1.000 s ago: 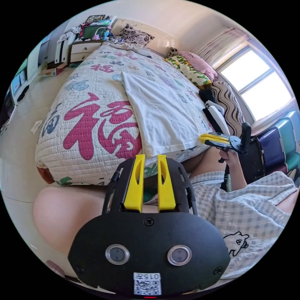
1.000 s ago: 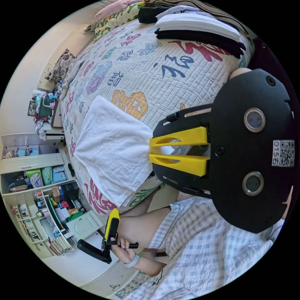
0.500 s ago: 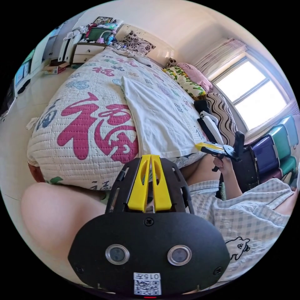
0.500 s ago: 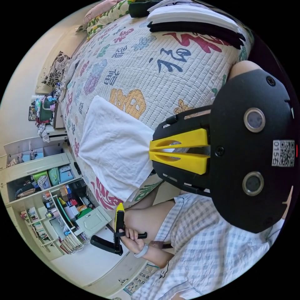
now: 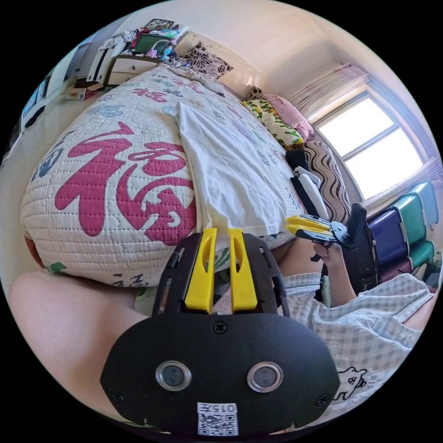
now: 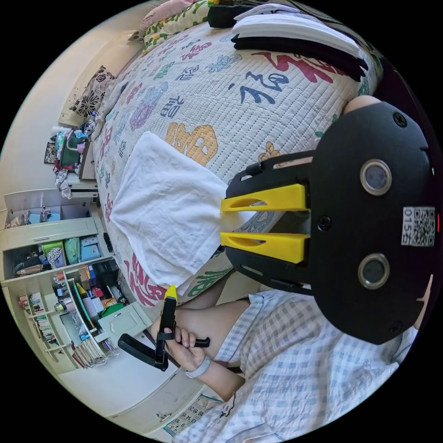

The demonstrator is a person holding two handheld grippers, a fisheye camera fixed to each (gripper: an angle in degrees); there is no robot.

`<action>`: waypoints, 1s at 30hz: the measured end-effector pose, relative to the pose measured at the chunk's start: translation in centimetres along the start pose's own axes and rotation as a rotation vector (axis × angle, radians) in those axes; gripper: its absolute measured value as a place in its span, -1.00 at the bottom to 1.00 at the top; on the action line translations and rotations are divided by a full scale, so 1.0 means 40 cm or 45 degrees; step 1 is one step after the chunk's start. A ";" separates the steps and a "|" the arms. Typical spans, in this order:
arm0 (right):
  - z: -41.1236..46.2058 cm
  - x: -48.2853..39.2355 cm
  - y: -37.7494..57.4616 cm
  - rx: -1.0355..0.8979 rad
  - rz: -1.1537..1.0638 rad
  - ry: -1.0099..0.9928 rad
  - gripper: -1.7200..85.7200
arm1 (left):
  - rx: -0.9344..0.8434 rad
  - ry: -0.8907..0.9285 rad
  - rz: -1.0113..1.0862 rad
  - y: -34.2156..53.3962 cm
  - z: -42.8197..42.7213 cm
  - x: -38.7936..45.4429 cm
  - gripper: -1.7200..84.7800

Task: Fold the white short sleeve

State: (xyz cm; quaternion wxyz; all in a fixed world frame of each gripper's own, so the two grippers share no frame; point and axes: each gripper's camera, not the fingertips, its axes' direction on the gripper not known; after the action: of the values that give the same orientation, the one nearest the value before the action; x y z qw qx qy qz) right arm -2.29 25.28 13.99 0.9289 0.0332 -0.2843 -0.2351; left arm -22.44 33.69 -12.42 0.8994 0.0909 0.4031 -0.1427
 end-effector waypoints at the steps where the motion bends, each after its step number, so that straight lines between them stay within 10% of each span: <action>1: 0.003 0.002 -0.003 -0.003 0.000 0.010 -0.81 | 0.002 0.027 -0.002 0.001 -0.004 -0.001 -0.89; 30: 0.005 0.196 -0.099 -0.069 -0.057 -0.002 -0.98 | 0.023 -0.145 -0.011 -0.083 -0.027 -0.055 -0.91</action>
State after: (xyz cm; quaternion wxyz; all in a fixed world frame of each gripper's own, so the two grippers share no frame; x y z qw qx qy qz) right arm 1.65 18.23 17.41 0.9237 0.0141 -0.2777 -0.2636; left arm -25.67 31.25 -11.63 0.9194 0.0890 0.3502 -0.1550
